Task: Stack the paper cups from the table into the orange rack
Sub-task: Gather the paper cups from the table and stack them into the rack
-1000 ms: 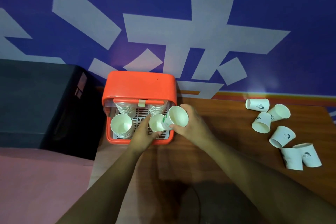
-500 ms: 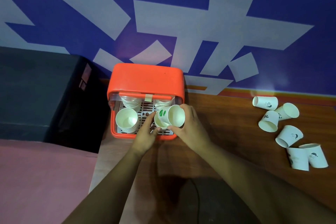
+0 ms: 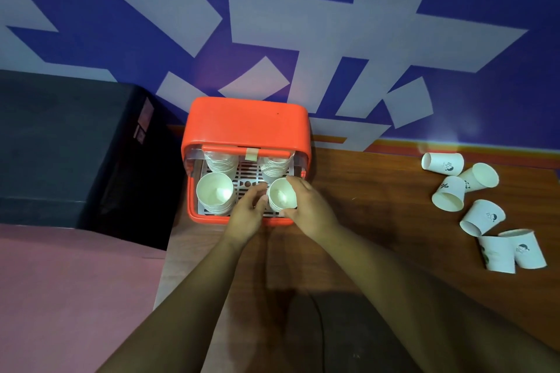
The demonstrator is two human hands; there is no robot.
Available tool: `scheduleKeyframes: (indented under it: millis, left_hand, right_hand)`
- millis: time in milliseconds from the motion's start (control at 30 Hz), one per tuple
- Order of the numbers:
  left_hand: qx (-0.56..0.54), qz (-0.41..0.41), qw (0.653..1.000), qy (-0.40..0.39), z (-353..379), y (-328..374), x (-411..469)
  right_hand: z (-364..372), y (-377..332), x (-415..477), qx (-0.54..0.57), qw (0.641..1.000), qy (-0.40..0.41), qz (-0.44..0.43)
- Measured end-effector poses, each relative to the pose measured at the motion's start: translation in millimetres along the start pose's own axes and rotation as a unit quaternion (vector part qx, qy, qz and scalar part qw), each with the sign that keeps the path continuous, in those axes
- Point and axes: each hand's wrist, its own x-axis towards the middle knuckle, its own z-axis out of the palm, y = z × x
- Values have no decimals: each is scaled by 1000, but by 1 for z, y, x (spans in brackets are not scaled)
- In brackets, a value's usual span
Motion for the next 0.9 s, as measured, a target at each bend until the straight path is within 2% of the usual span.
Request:
scheduleKeyframes:
  millis: [200, 400, 533, 600, 733, 900]
  left_hand:
    - [-4, -4, 1000, 17, 3, 12, -9]
    - [-12, -38, 997, 73, 9, 21, -31]
    - [24, -69, 983, 167, 30, 28, -63]
    - [72, -84, 978, 178, 52, 41, -77]
    - [207, -41, 975, 63, 132, 66, -94]
    - [324, 32, 940, -105, 277, 110, -104]
  right_hand:
    - [8, 1, -2, 76, 996, 16, 31]
    - [-10, 12, -22, 70, 997, -7, 40]
    - [-54, 58, -67, 52, 998, 13, 42]
    - [-82, 95, -96, 33, 998, 19, 59]
    - [-145, 182, -155, -25, 993, 11, 114]
    - [-221, 287, -220, -95, 983, 47, 148]
